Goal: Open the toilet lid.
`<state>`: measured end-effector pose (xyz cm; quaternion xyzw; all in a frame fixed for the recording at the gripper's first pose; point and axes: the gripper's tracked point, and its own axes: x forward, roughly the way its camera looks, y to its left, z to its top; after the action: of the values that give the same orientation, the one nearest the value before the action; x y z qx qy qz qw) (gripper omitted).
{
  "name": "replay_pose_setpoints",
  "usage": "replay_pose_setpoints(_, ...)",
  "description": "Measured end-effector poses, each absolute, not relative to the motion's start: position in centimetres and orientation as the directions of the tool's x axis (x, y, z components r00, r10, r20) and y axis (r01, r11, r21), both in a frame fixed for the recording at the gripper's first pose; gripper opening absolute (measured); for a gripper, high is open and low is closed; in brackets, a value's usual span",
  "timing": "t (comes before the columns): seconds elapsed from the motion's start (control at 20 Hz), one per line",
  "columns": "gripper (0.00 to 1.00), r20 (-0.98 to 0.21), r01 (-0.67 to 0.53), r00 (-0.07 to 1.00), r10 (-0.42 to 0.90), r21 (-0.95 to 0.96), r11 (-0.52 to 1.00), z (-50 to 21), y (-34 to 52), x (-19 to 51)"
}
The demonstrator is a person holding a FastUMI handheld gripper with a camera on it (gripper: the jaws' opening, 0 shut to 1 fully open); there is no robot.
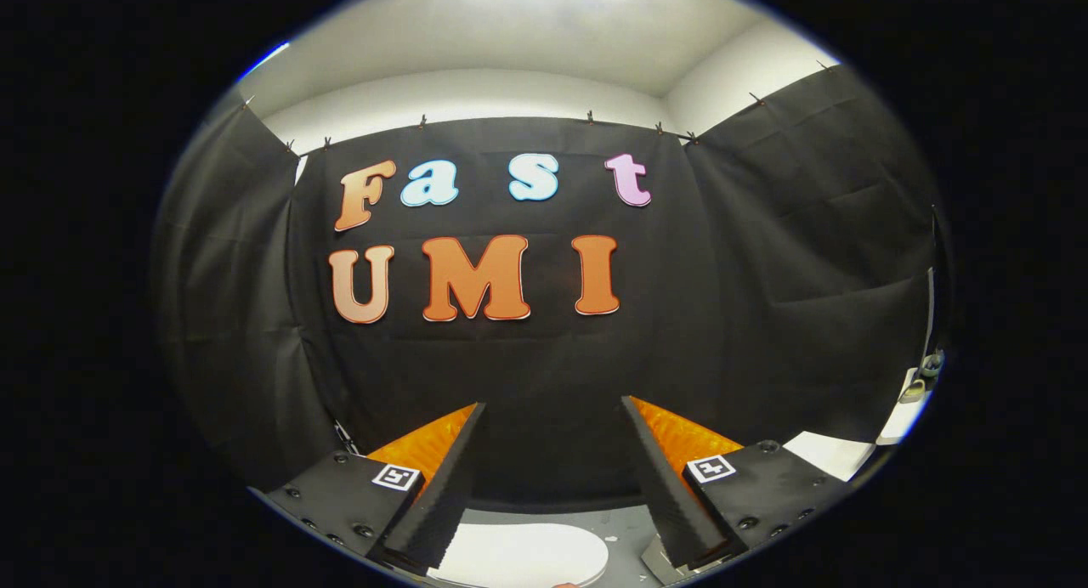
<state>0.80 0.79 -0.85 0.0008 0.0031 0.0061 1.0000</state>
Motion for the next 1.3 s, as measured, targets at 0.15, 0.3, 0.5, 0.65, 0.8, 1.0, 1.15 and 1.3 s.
replay_pose_setpoints(0.15,0.98,-0.010,-0.018,1.000,0.018,-0.005,1.000,-1.3,1.0,0.9)
replay_pose_setpoints(0.3,0.98,-0.019,-0.019,1.000,0.019,0.002,1.000,-1.9,0.8,0.9)
replay_pose_setpoints(0.5,0.98,-0.032,-0.016,0.999,0.016,0.009,1.000,-2.7,0.6,1.1)
replay_pose_setpoints(0.65,0.98,-0.040,-0.012,0.999,0.012,0.013,1.000,-3.1,0.2,1.5)
replay_pose_setpoints(0.8,0.98,-0.043,-0.010,0.999,0.011,0.024,1.000,-3.5,0.0,1.5)
replay_pose_setpoints(1.0,0.98,-0.059,-0.004,0.998,0.005,0.027,1.000,-4.8,-0.2,1.6)
replay_pose_setpoints(1.15,0.98,-0.066,-0.006,0.998,0.008,0.031,1.000,-5.3,0.1,1.6)
replay_pose_setpoints(1.3,0.98,-0.075,-0.010,0.997,0.013,0.038,0.999,-5.7,0.3,1.5)
